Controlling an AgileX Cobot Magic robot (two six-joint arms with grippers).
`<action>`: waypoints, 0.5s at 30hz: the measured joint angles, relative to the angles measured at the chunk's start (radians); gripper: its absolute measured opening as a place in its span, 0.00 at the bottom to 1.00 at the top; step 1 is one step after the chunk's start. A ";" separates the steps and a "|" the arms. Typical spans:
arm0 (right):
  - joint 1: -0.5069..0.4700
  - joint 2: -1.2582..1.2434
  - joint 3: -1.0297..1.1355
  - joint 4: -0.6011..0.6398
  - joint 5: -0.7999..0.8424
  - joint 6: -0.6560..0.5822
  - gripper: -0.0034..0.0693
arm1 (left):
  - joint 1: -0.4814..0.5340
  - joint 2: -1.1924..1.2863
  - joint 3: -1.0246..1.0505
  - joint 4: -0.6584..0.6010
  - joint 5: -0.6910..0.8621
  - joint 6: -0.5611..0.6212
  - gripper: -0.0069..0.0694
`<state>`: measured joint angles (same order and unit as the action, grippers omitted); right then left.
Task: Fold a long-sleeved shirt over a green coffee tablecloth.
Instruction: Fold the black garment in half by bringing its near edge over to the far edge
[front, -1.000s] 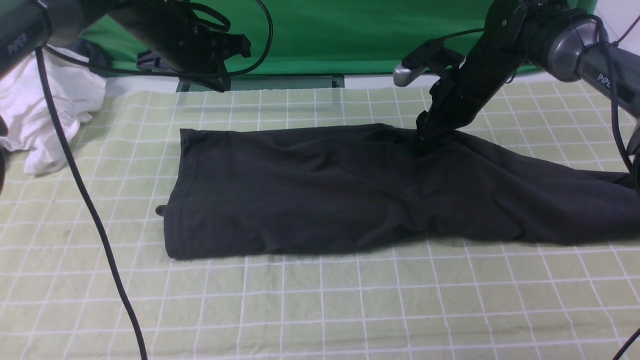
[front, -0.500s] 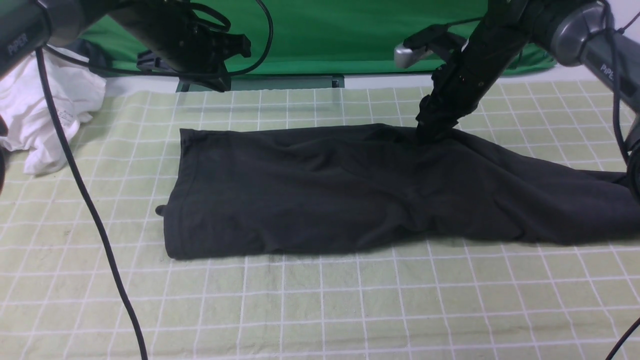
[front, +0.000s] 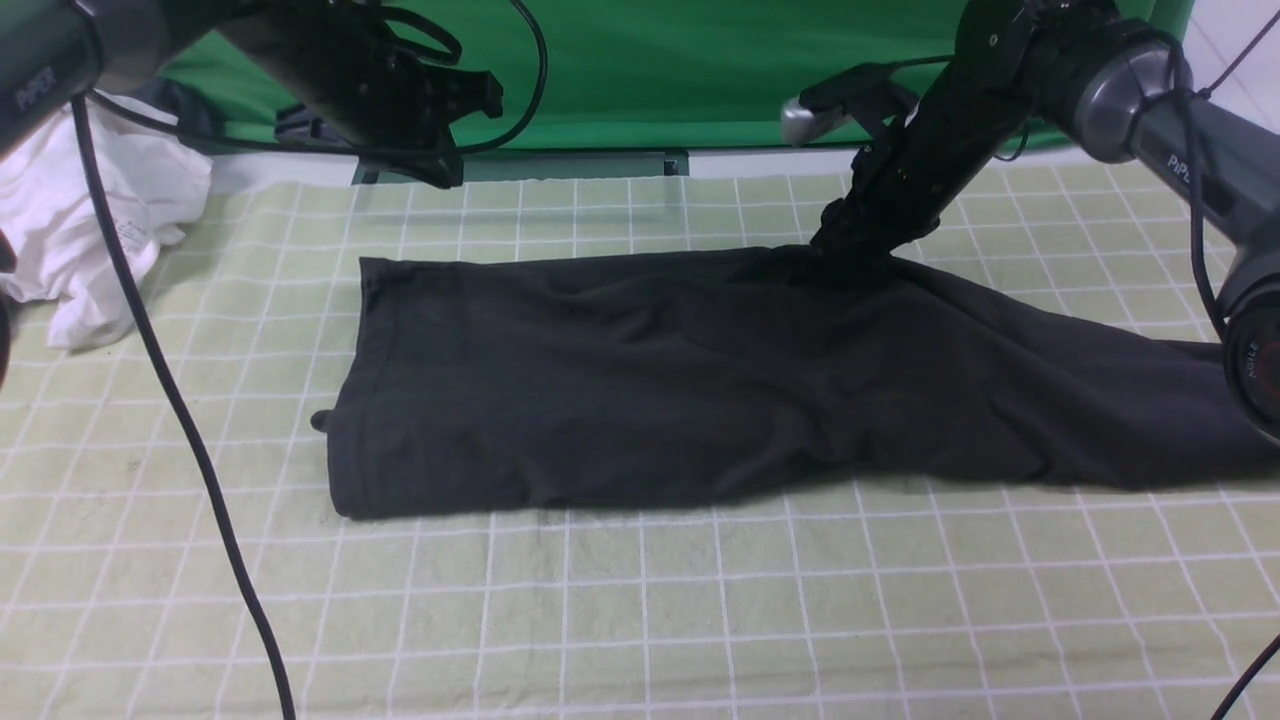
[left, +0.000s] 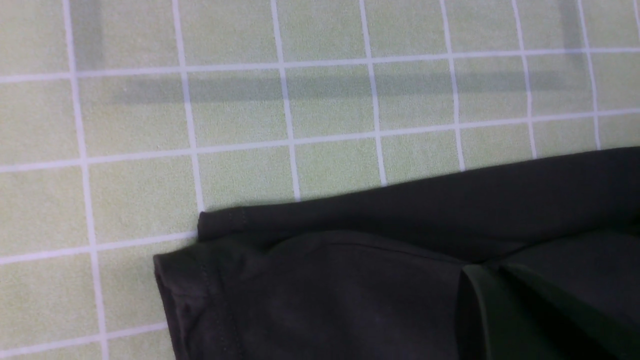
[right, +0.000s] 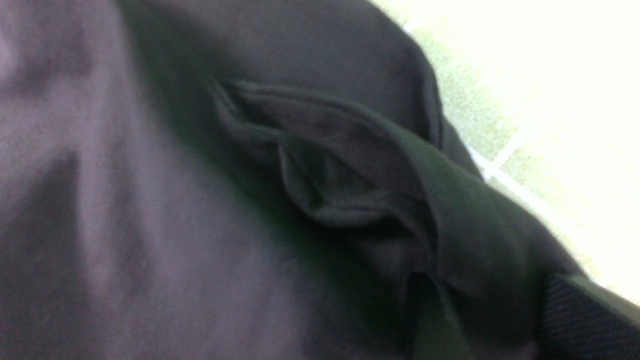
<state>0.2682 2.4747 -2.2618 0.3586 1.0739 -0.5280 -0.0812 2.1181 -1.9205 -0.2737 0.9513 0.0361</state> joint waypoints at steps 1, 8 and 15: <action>0.001 0.002 0.000 -0.003 -0.002 0.001 0.40 | 0.000 0.000 0.000 0.000 0.004 0.000 0.11; 0.001 0.011 -0.002 -0.012 -0.012 0.009 0.17 | 0.000 0.000 0.000 -0.002 0.007 0.000 0.11; -0.001 0.011 -0.095 -0.026 -0.018 0.084 0.10 | 0.000 0.000 0.000 -0.003 0.013 0.000 0.11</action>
<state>0.2673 2.4862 -2.3570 0.3325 1.0563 -0.4440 -0.0812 2.1181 -1.9205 -0.2767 0.9639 0.0361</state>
